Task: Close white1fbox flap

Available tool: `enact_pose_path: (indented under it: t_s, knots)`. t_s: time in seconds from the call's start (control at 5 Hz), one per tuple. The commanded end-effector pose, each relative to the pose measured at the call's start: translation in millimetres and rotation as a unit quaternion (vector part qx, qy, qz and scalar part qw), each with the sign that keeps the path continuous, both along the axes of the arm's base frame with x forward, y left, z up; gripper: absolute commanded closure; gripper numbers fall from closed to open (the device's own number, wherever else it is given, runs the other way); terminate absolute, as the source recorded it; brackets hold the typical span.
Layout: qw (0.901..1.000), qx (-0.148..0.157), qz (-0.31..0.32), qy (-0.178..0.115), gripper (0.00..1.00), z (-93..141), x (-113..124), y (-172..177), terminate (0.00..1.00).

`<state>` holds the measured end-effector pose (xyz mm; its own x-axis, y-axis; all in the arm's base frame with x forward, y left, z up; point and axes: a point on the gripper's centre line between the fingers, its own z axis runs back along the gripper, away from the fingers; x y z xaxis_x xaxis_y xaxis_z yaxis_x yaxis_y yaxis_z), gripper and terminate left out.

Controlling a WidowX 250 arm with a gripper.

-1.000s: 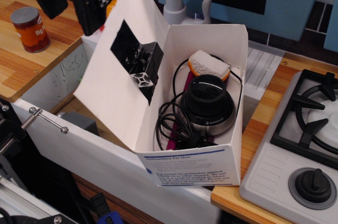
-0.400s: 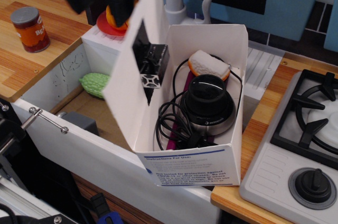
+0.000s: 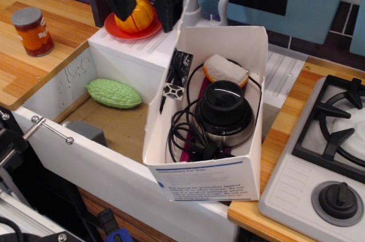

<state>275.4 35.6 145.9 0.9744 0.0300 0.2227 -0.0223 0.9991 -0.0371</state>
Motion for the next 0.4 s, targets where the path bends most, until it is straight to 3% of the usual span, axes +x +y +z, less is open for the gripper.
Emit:
enact_pose_path:
  t_s: [0.0,0.2]
  knots:
    - [0.9991,0.026,0.033,-0.008,0.00,-8.2,23.7,-33.5,0.00]
    - [0.9986,0.011,0.052,0.000,0.00,-26.8,31.3,-47.8,0.00]
